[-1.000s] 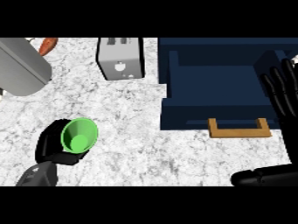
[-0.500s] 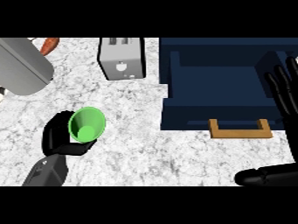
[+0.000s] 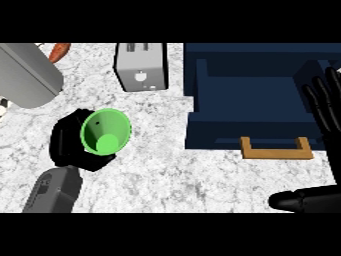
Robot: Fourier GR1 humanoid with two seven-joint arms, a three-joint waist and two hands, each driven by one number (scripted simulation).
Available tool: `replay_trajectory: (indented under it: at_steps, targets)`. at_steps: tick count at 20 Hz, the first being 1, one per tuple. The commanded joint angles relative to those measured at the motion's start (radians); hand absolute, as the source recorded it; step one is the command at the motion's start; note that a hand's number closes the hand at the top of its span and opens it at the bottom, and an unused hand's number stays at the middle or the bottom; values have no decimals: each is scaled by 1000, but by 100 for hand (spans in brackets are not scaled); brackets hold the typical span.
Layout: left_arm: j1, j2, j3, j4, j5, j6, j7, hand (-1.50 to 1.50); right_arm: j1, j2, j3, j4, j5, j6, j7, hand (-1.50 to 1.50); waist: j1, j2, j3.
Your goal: Pick up the cup, place it into the drawer and close the drawer
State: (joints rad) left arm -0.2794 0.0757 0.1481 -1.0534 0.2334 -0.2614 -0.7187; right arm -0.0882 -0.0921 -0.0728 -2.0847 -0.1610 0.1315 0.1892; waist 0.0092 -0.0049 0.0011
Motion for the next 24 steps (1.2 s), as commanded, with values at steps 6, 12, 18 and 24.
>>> replay_trajectory:
  at_steps: [6, 12, 18, 24]
  targets:
    - [-56, -74, -129, -403, 72, 186, 383, 150, 20, 26, 32, -29, 31, -18, -7, -150, -6, 1, -1]
    - [-238, -64, -116, -347, 41, 253, 432, 150, 73, 4, 8, -77, -8, 21, -14, -150, -17, 4, -1]
    - [-420, -76, -153, -316, -20, 393, 533, 150, 41, -45, -69, -28, -73, 58, -15, -150, -21, 4, -1]
    - [-575, -76, -168, -172, -48, 452, 543, 150, 39, 2, -12, 18, -7, 32, -53, -150, -20, 6, -1]
